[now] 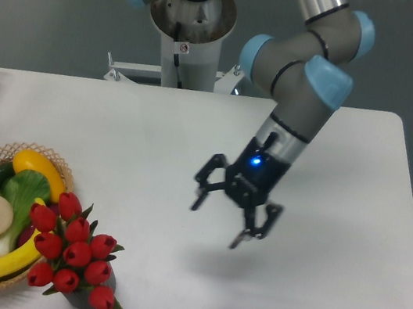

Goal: Pick up the flowers from the vase
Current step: 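Move the open gripper down to the red tulip stems above the vase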

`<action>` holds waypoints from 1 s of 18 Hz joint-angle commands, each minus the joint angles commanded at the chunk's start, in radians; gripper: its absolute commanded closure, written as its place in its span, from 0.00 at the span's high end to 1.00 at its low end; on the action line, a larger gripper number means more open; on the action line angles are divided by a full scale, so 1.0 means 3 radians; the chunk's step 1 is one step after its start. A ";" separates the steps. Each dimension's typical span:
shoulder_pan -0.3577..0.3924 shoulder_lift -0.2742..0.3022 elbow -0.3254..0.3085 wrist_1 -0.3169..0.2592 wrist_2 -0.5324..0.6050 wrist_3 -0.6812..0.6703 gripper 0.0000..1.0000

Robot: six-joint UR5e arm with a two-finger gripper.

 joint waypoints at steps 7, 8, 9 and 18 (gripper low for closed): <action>-0.0230 -0.0322 0.0270 0.0000 -0.0365 -0.0005 1.00; -0.0291 -0.0403 0.0392 0.0000 -0.0365 -0.0035 1.00; -0.0327 -0.0445 0.0459 0.0000 -0.0365 -0.0091 1.00; -0.0614 -0.0660 0.0736 0.0000 -0.0365 -0.0271 1.00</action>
